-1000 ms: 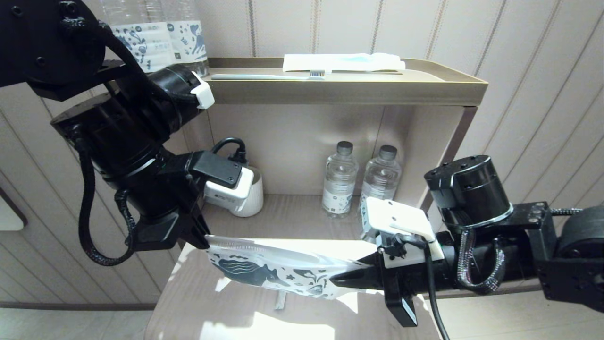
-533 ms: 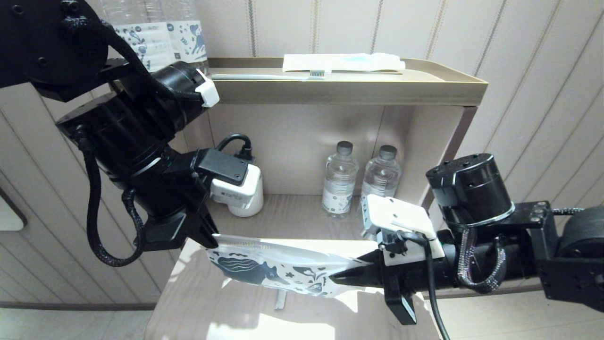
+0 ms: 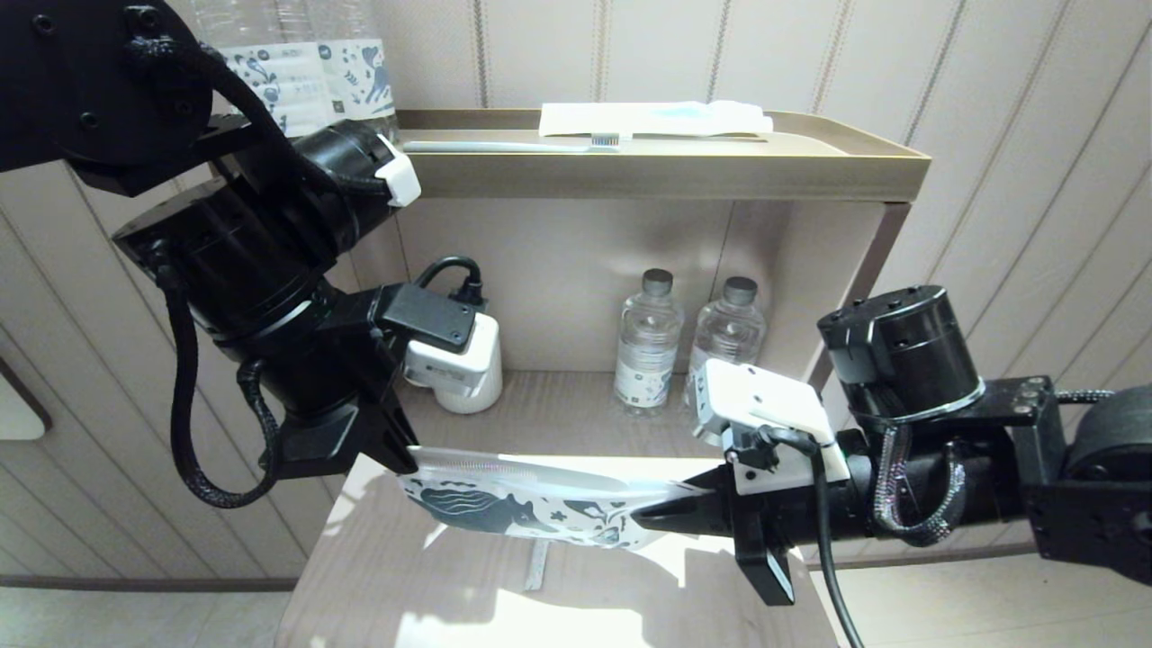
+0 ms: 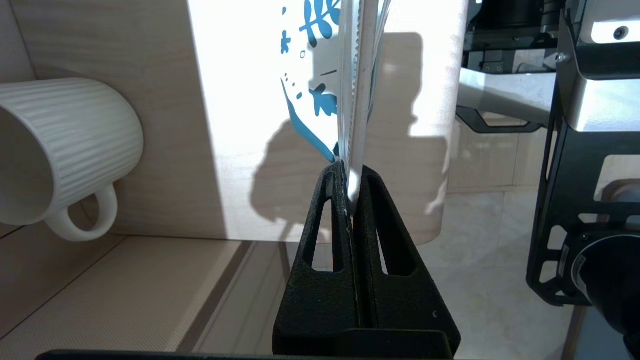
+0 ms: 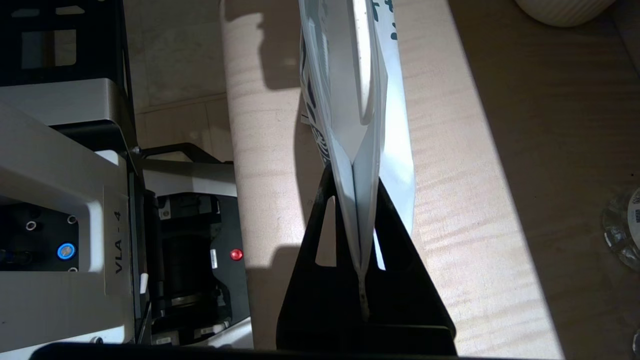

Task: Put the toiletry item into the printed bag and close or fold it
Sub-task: Place the comb into the storage bag

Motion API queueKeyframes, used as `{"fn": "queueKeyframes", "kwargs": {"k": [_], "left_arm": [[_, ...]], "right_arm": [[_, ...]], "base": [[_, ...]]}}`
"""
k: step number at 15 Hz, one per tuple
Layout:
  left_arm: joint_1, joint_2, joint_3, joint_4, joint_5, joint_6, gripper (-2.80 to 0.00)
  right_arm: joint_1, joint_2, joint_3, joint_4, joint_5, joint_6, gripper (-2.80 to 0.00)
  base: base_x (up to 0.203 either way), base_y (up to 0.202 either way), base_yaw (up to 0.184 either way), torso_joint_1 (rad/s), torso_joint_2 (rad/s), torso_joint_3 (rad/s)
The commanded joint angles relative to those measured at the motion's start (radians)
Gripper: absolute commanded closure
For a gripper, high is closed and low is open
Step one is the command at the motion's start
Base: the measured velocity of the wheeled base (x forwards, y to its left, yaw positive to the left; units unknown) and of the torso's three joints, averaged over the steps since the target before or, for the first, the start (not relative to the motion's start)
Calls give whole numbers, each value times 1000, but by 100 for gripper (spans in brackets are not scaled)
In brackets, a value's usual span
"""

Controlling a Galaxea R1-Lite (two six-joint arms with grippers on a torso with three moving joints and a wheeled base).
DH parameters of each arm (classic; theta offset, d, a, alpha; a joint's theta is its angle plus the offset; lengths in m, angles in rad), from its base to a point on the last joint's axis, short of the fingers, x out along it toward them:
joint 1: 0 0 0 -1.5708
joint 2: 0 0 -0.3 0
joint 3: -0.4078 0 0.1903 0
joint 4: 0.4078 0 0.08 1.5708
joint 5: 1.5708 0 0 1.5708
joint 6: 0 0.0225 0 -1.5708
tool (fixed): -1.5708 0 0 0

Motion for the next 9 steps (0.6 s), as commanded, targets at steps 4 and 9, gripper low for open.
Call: {"fn": "queueKeyframes", "kwargs": {"k": [4, 9], "left_arm": [[3, -11, 16, 14, 5, 14, 0], [17, 17, 18, 17, 1, 10, 0]], "right_arm": [[0, 1, -2, -2, 4, -3, 0], [3, -13, -3, 0, 6, -3, 0]], "base": [[0, 0, 0, 0, 0, 0], [0, 0, 0, 0, 0, 0]]}}
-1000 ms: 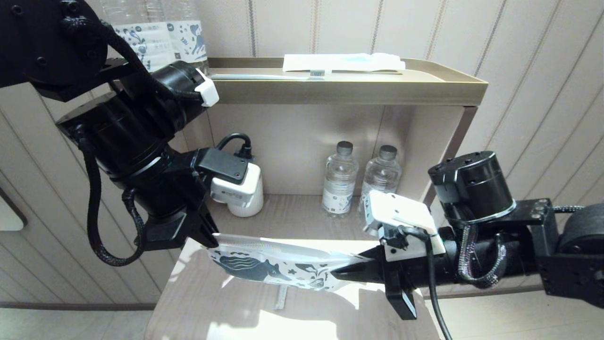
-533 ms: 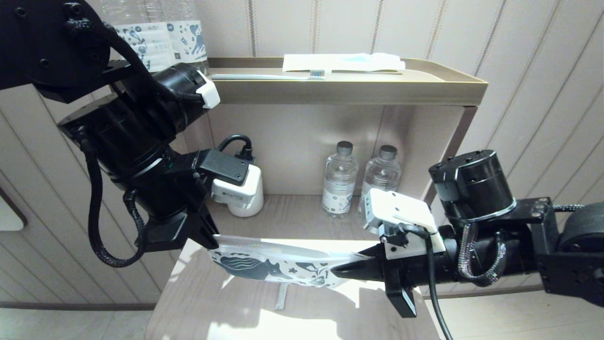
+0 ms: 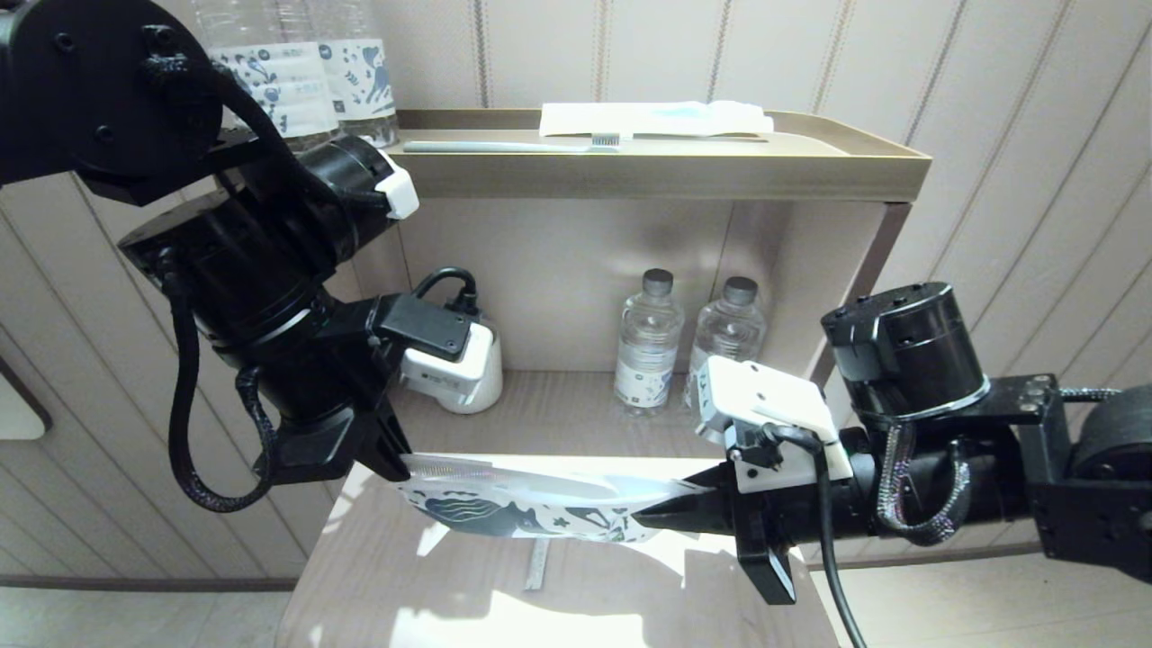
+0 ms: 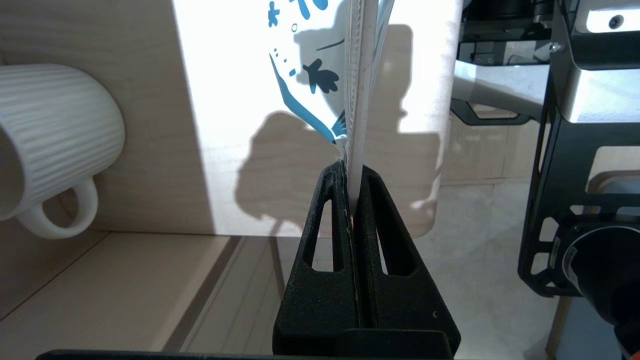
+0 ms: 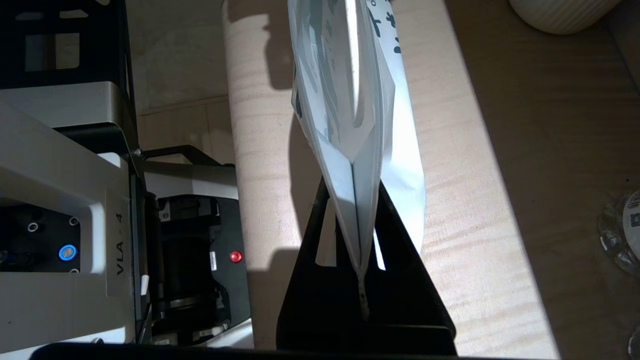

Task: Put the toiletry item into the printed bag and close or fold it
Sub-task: Place the comb into the storage bag

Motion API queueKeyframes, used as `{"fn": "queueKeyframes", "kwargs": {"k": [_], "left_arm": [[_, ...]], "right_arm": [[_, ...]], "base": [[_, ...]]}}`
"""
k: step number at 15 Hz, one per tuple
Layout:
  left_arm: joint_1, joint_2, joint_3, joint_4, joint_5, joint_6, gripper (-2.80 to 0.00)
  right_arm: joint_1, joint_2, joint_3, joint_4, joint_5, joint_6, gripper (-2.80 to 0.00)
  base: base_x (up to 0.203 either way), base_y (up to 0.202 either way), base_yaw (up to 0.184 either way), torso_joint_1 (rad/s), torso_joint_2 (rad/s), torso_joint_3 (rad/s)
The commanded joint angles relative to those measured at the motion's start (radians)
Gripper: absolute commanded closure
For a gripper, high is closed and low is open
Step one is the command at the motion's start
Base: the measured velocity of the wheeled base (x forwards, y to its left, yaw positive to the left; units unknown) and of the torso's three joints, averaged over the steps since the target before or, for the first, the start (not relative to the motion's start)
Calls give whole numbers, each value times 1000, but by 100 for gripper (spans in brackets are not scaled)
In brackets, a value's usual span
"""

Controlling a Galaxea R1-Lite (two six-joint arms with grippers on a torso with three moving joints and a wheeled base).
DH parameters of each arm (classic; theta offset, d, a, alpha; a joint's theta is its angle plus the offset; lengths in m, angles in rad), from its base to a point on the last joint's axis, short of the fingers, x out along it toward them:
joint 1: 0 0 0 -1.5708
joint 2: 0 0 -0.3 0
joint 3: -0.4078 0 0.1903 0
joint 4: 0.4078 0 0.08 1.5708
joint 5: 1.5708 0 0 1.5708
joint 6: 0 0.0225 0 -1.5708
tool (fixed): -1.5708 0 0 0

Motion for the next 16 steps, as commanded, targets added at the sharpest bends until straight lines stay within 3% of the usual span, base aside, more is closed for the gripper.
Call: {"fn": "queueKeyframes", "kwargs": {"k": [1, 16], "left_arm": [[4, 12, 0, 10, -1, 7, 0], [11, 4, 37, -1, -18, 10, 0]], "right_arm": [[0, -8, 0, -1, 4, -3, 0], [0, 21, 6, -31, 4, -3, 0]], "base": [[0, 0, 0, 0, 0, 0], [0, 0, 0, 0, 0, 0]]}}
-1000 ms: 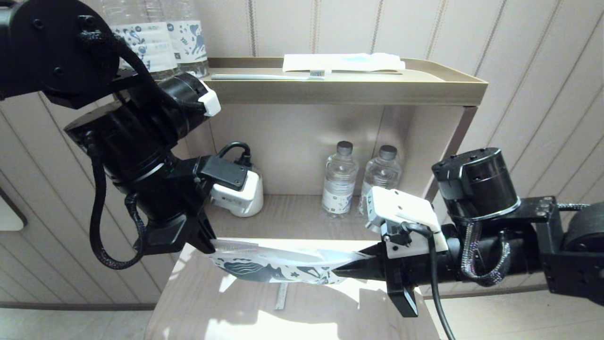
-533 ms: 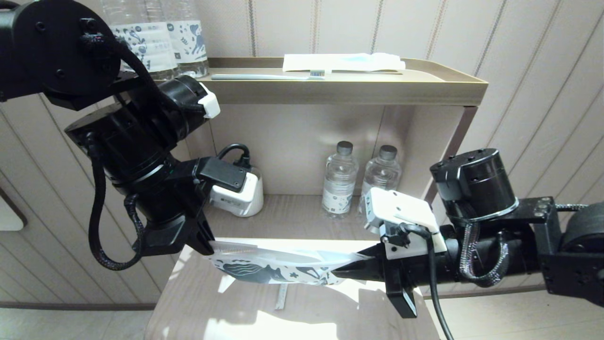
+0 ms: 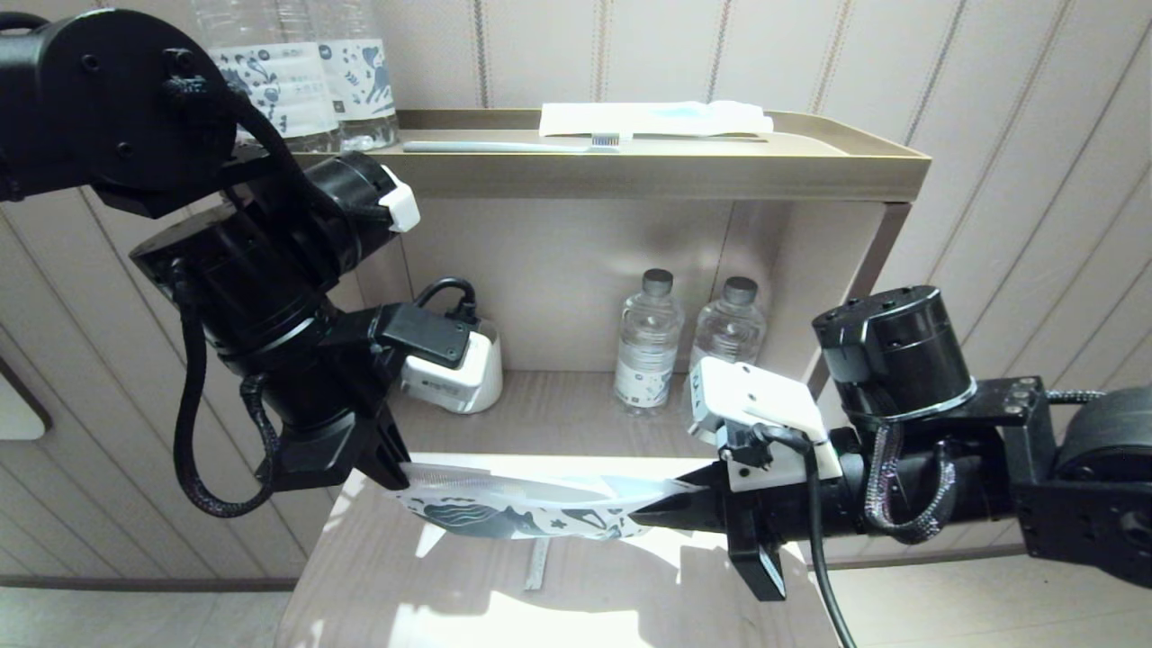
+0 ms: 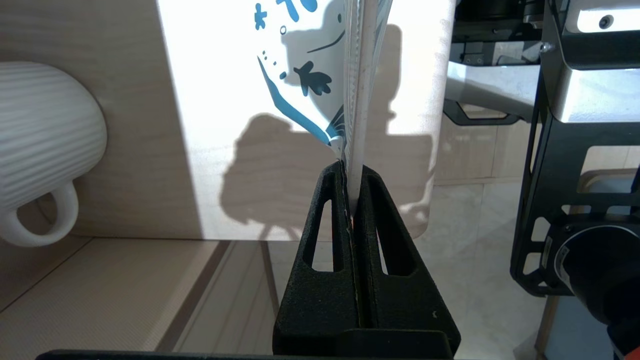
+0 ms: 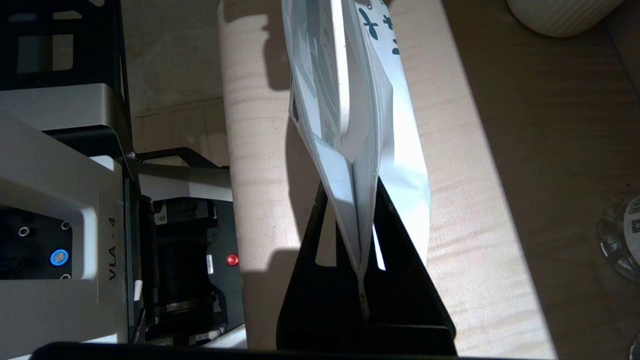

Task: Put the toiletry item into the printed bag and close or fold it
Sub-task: Place the comb into the storage bag

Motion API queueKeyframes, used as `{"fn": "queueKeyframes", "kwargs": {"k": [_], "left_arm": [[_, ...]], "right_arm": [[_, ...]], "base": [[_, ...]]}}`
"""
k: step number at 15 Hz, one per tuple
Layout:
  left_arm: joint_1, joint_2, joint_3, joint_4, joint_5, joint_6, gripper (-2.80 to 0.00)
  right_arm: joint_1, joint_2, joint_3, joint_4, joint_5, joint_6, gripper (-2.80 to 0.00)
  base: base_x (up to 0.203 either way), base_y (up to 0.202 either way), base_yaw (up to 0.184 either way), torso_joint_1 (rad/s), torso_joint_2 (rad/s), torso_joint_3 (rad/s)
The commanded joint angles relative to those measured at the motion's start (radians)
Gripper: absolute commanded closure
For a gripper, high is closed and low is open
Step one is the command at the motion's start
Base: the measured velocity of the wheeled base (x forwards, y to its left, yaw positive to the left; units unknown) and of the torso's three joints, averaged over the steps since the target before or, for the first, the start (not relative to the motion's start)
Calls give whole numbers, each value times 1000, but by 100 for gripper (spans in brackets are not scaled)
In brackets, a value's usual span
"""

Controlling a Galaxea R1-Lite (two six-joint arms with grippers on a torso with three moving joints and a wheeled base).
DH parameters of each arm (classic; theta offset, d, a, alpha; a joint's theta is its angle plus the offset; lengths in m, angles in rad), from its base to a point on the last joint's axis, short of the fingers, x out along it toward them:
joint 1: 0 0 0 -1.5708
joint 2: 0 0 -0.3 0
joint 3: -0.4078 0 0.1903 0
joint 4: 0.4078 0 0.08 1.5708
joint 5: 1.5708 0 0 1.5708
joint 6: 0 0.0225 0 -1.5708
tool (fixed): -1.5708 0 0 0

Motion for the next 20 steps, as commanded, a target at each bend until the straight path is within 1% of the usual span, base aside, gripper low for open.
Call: {"fn": "queueKeyframes", "kwargs": {"k": [1, 7, 8, 12, 14, 16, 17, 20], "left_arm": [[1, -3, 15, 4, 1, 7, 0], [1, 7, 17, 3, 2, 7, 0], [1, 7, 20, 3, 2, 7, -280], [0, 3, 0, -1, 4, 5, -280], [1, 1, 4, -29, 5, 4, -280], [6, -7, 11, -33, 2, 1, -280], [32, -9, 8, -33, -1, -1, -280], [143, -33, -12, -33, -9, -1, -280]], "right_arm": [[0, 2, 0, -3, 4, -3, 0], [2, 5, 1, -3, 7, -3, 0], [2, 4, 2, -3, 7, -3, 0], [-2, 15, -2, -4, 7, -2, 0], [-23, 28, -8, -4, 8, -3, 0], [-36, 20, -9, -7, 8, -3, 0], [-51, 12, -9, -7, 10, -3, 0], [-86, -1, -18, -4, 39, -3, 0]], "base": [[0, 0, 0, 0, 0, 0], [0, 0, 0, 0, 0, 0], [0, 0, 0, 0, 0, 0], [0, 0, 0, 0, 0, 0], [0, 0, 0, 0, 0, 0], [0, 0, 0, 0, 0, 0], [0, 0, 0, 0, 0, 0], [0, 0, 0, 0, 0, 0]]}}
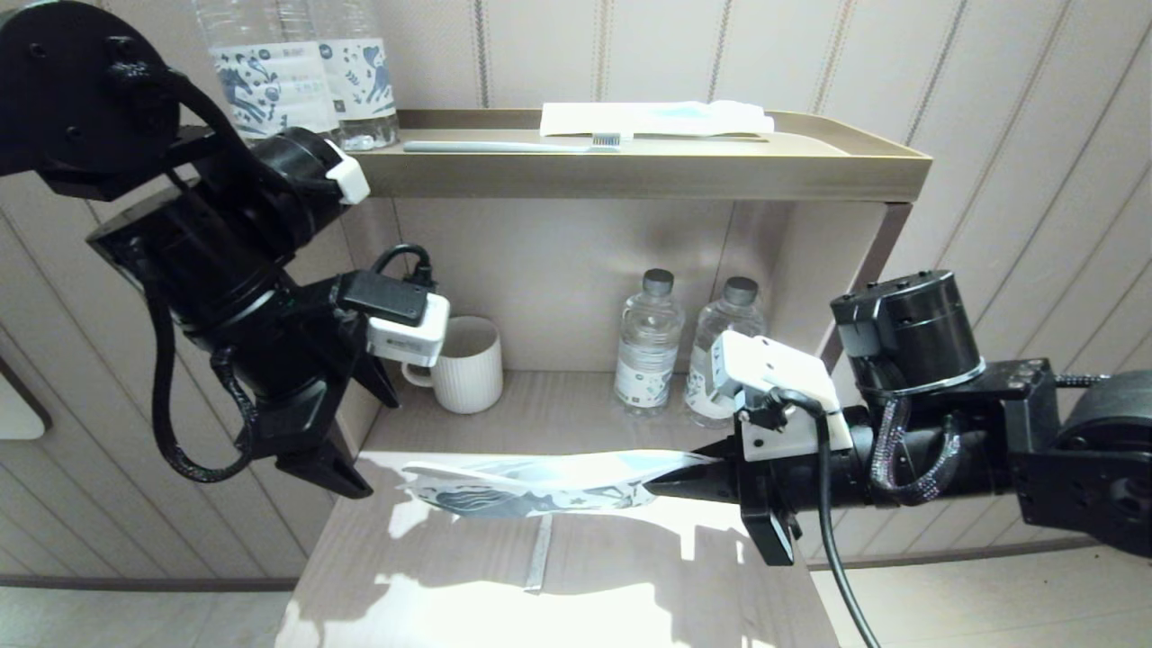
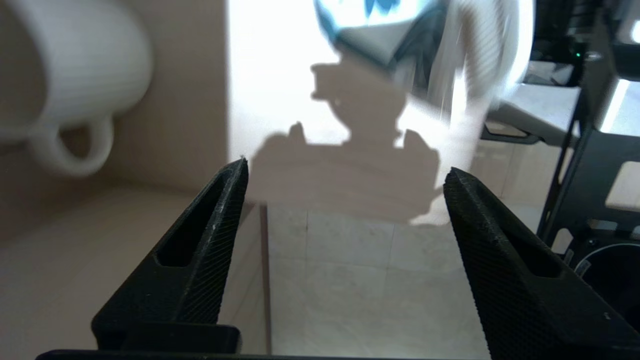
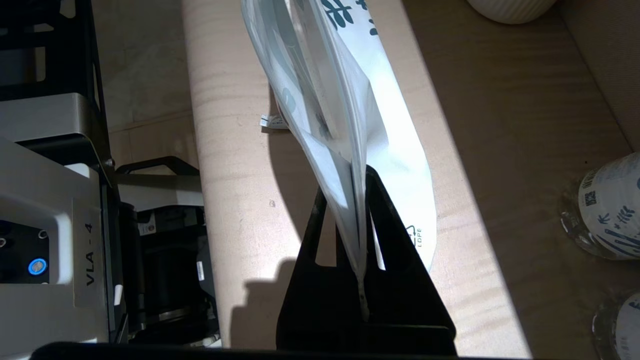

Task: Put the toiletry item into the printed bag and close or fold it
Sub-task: Place the comb into the storage bag, then hand it to the other hand

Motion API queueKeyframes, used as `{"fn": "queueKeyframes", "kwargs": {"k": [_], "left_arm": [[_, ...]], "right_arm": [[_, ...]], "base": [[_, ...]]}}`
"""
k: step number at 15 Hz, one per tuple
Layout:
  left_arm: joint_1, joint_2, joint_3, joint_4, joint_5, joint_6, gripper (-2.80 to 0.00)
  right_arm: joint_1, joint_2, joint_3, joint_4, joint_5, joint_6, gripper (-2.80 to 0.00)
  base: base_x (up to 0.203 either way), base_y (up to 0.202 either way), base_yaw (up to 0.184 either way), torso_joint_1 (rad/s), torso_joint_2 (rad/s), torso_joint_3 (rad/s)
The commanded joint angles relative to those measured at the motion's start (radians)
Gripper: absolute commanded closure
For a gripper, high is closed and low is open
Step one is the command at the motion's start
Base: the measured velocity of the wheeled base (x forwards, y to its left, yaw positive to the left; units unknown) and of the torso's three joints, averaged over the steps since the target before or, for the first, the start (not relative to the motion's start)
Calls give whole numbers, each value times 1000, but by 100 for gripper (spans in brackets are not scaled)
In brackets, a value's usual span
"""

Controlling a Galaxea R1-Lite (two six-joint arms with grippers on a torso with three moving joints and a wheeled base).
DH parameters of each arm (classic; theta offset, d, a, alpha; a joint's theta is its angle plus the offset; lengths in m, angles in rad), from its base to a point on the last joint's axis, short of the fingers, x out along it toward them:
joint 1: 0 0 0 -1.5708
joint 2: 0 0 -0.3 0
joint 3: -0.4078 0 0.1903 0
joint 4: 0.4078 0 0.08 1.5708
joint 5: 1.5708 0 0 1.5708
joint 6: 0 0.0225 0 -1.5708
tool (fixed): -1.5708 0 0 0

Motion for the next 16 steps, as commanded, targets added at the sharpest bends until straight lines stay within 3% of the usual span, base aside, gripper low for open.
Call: {"fn": "queueKeyframes", "kwargs": {"k": [1, 4, 7, 8, 11, 16], "left_arm": [[61, -23, -9, 8, -2, 6, -280], [161, -82, 16, 12, -13, -10, -280], [183, -116, 83, 29, -33, -43, -280], [183, -131, 117, 24, -42, -44, 0], [179, -169, 185, -34, -140, -58, 0], [74, -165, 200, -120, -158, -74, 0]], "right_arm": [[-6, -6, -2, -1, 4, -3, 0], [-9, -8, -2, -1, 4, -3, 0], [-8, -6, 0, -1, 4, -3, 0], [-8, -6, -2, -1, 4, -3, 0], [-8, 0, -2, -1, 4, -3, 0], [-6, 10, -2, -1, 4, -2, 0]], "base": [[0, 0, 0, 0, 0, 0], [0, 0, 0, 0, 0, 0], [0, 0, 0, 0, 0, 0], [0, 0, 0, 0, 0, 0], [0, 0, 0, 0, 0, 0], [0, 0, 0, 0, 0, 0]]}}
